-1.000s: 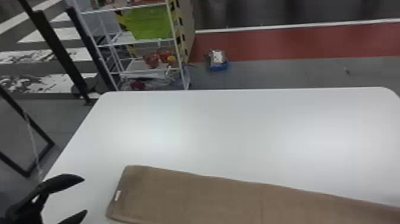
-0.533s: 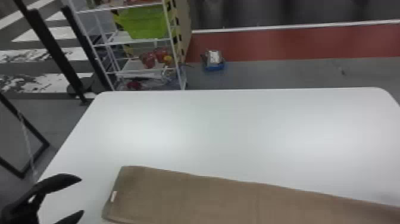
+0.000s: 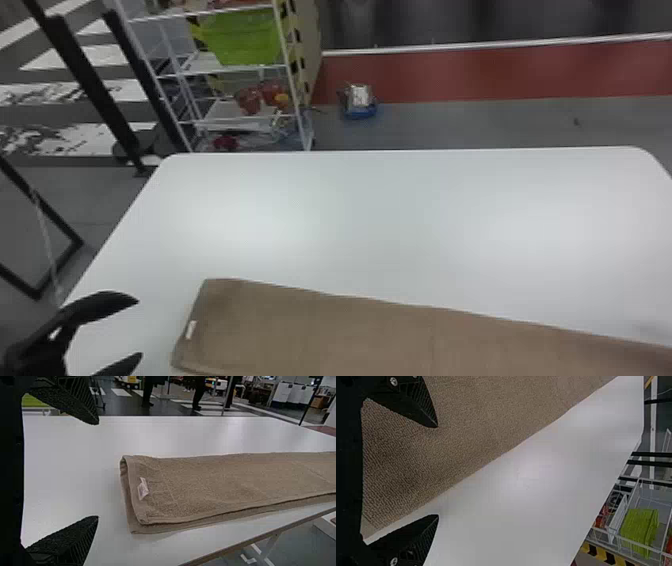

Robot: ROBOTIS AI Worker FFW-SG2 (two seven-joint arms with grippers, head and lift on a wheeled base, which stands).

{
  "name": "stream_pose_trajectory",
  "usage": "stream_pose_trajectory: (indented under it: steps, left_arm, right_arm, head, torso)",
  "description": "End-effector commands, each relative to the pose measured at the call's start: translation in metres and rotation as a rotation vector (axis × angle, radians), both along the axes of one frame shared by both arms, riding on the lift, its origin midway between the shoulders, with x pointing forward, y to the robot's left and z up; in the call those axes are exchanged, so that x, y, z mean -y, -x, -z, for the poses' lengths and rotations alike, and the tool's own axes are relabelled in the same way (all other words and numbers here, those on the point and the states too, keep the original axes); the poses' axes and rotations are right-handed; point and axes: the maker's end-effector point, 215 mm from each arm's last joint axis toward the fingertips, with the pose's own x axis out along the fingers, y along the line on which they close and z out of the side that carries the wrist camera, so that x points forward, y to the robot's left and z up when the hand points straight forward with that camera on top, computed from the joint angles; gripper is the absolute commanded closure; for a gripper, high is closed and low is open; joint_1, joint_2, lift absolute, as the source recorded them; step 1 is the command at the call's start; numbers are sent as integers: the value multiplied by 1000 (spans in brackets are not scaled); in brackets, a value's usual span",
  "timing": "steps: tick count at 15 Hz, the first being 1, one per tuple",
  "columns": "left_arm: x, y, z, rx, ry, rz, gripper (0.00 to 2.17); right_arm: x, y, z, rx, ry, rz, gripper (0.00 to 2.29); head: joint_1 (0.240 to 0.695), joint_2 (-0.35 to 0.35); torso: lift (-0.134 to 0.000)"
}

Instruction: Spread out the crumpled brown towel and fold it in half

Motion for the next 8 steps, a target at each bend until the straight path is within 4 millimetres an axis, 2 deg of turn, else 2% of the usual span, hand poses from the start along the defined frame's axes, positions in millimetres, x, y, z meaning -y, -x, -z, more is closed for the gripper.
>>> stream_pose_trajectory:
  steps: [1, 8]
  left_arm:
    - [0, 0, 1, -3, 1, 0, 33]
    - [2, -3, 2, -4, 1, 4, 33]
  right_arm:
    - [0, -2, 0, 1, -1, -1, 80]
    - [0, -5, 0, 3, -2, 0, 80]
  head:
    - [695, 165]
    - [695, 162]
  torso:
    - [-123]
    - [-123]
